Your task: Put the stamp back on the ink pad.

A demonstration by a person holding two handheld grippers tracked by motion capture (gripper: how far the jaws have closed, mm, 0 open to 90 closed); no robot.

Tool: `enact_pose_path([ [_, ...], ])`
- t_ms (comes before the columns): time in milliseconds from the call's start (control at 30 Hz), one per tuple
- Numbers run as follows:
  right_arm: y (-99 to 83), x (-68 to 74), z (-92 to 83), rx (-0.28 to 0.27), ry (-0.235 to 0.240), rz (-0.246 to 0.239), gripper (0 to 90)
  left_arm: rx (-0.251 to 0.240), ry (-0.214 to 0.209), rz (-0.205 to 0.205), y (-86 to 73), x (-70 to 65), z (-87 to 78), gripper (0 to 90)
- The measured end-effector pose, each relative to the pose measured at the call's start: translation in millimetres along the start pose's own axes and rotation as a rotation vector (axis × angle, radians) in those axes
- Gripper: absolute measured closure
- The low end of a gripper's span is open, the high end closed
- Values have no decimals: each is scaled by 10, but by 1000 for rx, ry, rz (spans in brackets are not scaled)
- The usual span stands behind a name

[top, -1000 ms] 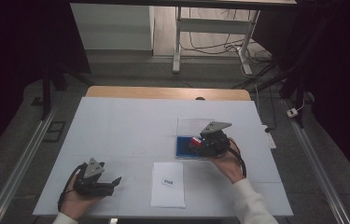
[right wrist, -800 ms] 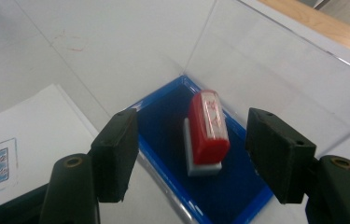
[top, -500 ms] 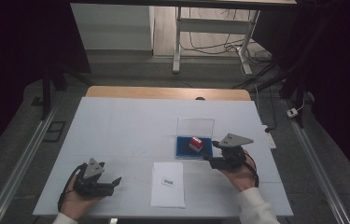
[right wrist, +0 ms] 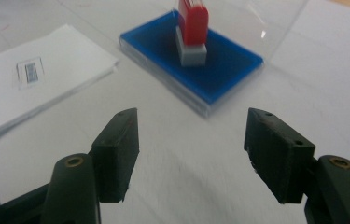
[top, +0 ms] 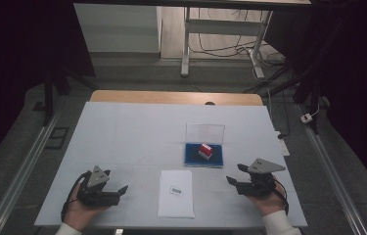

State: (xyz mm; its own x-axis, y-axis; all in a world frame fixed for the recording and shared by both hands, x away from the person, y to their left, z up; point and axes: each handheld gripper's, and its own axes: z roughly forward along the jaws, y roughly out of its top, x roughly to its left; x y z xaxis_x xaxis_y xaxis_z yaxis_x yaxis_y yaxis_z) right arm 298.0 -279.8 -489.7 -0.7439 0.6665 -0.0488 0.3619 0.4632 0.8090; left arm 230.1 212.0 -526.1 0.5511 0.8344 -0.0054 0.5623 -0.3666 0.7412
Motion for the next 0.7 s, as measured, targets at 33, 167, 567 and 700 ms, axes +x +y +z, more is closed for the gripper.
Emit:
enact_pose_path([
  [33, -89, -14, -54, 7, 0, 14, 350, 1, 1, 1, 2, -3, 0, 153],
  [167, -177, -17, -107, 18, -6, 3, 350, -11, 7, 3, 13, -10, -8, 154],
  [567, -177, -25, -119, 2, 1, 0, 355, -7, 2, 1, 11, -7, 0, 154],
  [700, -176, -24, -116, 9, 3, -5, 354, -6, 2, 0, 9, -5, 3, 154],
])
